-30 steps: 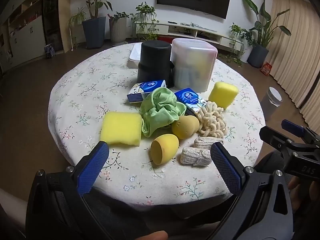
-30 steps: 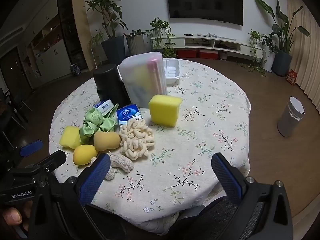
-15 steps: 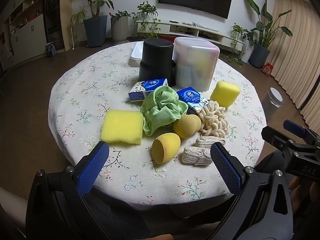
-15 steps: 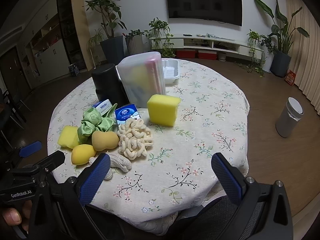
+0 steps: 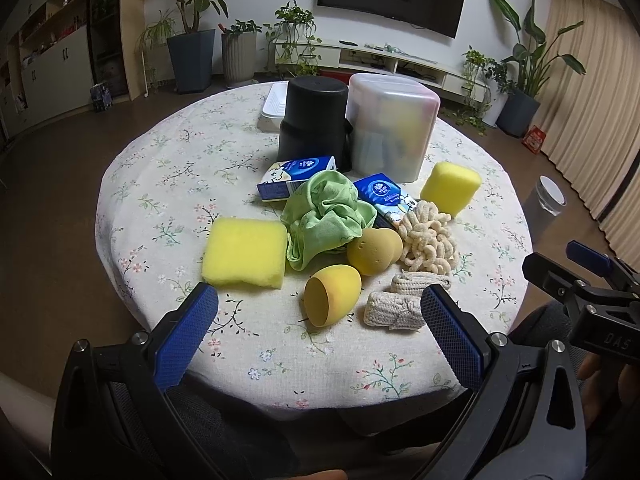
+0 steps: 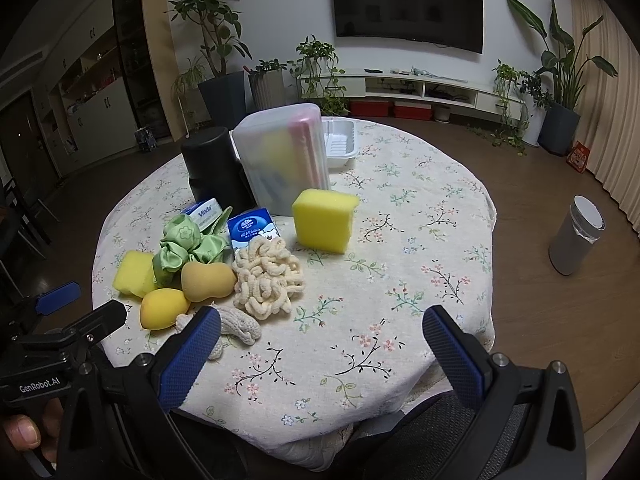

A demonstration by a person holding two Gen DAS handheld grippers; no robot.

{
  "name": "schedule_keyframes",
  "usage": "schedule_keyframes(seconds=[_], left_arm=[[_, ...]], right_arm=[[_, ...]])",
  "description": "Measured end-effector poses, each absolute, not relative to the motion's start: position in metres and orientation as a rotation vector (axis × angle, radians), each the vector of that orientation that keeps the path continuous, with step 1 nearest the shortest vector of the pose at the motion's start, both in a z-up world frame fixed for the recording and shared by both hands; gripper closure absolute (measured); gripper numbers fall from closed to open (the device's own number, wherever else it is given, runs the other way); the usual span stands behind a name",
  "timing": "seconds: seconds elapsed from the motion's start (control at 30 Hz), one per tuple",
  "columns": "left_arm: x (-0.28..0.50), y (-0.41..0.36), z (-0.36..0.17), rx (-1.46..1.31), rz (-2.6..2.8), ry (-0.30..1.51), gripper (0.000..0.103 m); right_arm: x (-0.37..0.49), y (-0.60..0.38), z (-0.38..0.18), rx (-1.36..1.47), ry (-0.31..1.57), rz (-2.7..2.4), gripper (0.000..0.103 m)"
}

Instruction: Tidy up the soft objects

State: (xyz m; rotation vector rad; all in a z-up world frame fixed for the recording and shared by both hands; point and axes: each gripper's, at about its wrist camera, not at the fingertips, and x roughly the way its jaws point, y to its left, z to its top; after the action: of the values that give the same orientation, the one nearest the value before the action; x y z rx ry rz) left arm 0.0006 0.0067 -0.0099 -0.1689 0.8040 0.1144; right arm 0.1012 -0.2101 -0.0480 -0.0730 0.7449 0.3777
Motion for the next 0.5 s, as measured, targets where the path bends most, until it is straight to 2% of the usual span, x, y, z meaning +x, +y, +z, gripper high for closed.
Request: schedule_keyframes(seconds=[0.5], left_arm=[[0.0006, 0.0064, -0.0105, -0.172, 0.113, 0.806, 0.000]], right_arm=[[0.1015, -0.2099, -0.0481, -0.075, 0.744, 0.377, 0.000]])
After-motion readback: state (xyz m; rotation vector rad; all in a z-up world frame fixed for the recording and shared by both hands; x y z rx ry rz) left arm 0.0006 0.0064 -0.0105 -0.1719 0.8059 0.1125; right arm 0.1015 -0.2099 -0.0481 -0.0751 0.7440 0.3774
